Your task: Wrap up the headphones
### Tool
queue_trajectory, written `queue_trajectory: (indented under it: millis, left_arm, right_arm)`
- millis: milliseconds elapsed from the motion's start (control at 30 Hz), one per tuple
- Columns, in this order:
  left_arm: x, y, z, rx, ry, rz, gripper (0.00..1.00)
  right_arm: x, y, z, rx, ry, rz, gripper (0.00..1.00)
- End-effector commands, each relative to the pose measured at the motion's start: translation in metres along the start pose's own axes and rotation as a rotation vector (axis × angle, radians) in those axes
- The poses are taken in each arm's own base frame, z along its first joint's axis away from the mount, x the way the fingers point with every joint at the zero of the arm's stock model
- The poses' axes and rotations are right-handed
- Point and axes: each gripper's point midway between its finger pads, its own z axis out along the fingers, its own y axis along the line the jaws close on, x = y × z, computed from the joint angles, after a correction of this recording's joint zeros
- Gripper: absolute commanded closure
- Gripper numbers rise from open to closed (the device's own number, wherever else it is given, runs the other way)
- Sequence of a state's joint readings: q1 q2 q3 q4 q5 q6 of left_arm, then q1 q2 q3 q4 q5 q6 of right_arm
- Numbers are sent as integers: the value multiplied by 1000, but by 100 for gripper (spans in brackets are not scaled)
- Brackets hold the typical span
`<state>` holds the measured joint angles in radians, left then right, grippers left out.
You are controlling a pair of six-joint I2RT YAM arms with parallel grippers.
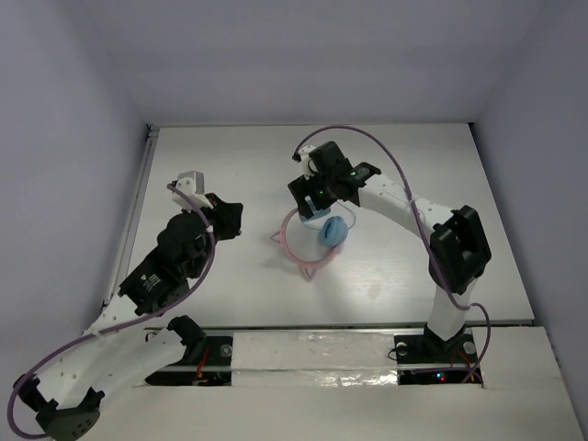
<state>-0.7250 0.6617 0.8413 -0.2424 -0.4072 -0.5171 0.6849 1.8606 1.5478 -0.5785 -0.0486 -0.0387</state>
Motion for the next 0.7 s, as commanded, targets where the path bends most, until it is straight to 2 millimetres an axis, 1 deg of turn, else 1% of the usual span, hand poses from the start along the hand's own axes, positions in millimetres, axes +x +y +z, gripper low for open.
queue_trajectory:
  millis: [0, 33, 67, 100, 133, 167, 200, 233, 267, 300, 333, 367, 400, 433, 467, 500, 533, 567, 600, 633, 667]
  left_arm:
    - [13, -14, 11, 49, 36, -43, 92]
    - [17, -14, 13, 53, 45, -38, 87]
    - [30, -11, 19, 44, 74, -25, 84]
    - [34, -14, 22, 57, 79, -27, 82]
    - [39, -11, 25, 47, 91, -23, 80]
    - [51, -6, 30, 23, 114, -18, 79]
    - [53, -5, 34, 16, 113, -21, 78]
    - [58, 0, 37, -5, 113, -20, 75]
    - [72, 8, 42, -36, 137, -19, 74]
    - [75, 10, 46, -46, 132, -23, 73]
    - [80, 15, 50, -69, 129, -21, 71]
    - [94, 22, 56, -97, 153, -5, 68]
    - [94, 21, 62, -92, 138, -4, 65]
    - [102, 24, 68, -105, 147, 10, 58]
    - [109, 27, 71, -107, 156, 20, 55]
    - [111, 21, 75, -88, 148, 24, 52]
    - [114, 22, 79, -93, 145, 31, 46]
    - [125, 25, 84, -102, 164, 52, 43]
    - [125, 23, 89, -96, 148, 51, 41]
    - [128, 25, 93, -102, 149, 69, 39]
    - [137, 28, 99, -113, 165, 94, 38]
  right_arm:
    - [-54, -18, -32, 25, -194, 163, 77]
    - [-57, -24, -34, 34, -204, 191, 77]
    - [-61, -28, -35, 39, -208, 237, 77]
    - [-63, -33, -35, 50, -209, 258, 77]
    - [-64, -40, -34, 68, -209, 278, 77]
    - [-70, -42, -37, 82, -218, 297, 77]
    - [-70, -42, -34, 83, -213, 310, 77]
    - [-72, -48, -35, 89, -221, 328, 77]
    - [-76, -46, -35, 77, -230, 353, 77]
    - [-80, -50, -36, 80, -241, 371, 76]
    - [-82, -50, -36, 75, -247, 380, 76]
    - [-85, -52, -37, 67, -257, 403, 76]
    - [-90, -50, -39, 52, -265, 405, 76]
    - [-89, -46, -35, 30, -250, 408, 76]
    - [-86, -49, -33, 30, -236, 422, 76]
    - [-86, -49, -33, 25, -232, 428, 76]
    - [-84, -47, -30, 18, -220, 428, 76]
    - [-84, -45, -29, 6, -217, 429, 76]
    - [-83, -49, -29, 6, -215, 440, 76]
    - [-81, -47, -28, -1, -210, 440, 76]
    - [-80, -45, -26, -14, -203, 439, 76]
